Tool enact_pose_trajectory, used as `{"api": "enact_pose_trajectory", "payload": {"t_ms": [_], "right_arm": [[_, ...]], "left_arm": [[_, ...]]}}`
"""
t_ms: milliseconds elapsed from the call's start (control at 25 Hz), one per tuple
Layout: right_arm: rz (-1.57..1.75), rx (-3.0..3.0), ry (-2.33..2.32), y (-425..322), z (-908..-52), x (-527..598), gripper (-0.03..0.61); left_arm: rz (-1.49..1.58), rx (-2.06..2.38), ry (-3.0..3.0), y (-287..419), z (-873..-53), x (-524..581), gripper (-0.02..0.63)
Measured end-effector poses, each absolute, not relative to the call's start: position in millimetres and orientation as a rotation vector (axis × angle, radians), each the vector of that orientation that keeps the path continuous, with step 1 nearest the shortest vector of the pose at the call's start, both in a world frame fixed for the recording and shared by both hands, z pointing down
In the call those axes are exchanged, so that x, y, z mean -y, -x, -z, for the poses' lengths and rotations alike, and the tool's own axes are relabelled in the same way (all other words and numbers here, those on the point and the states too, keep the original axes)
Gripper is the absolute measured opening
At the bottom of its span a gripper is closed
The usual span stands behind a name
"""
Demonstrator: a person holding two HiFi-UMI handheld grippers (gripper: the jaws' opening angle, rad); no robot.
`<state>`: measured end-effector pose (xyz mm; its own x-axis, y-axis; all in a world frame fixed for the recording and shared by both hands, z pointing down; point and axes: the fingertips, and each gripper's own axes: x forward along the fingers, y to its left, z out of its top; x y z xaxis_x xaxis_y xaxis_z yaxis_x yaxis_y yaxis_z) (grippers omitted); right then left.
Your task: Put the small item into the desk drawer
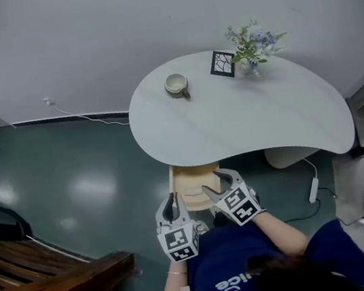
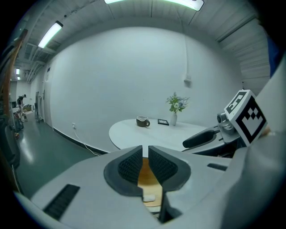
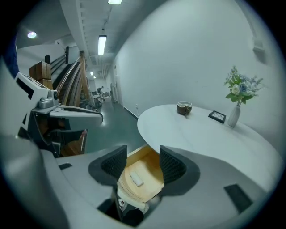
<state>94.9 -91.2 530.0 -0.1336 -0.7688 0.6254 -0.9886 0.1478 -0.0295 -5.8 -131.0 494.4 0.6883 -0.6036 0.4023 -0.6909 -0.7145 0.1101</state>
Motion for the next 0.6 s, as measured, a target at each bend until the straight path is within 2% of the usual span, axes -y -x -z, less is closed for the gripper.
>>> {"api": "enact_pose_trajectory", "payload": {"t_ms": [600], "right_arm": [[-0.476,1.9,-2.02,-142.4,-480.7,60.7,0.218]], "left_arm": [[-0.421,0.963,-2.745,-20.1,-471.2,122.7,0.043]]}}
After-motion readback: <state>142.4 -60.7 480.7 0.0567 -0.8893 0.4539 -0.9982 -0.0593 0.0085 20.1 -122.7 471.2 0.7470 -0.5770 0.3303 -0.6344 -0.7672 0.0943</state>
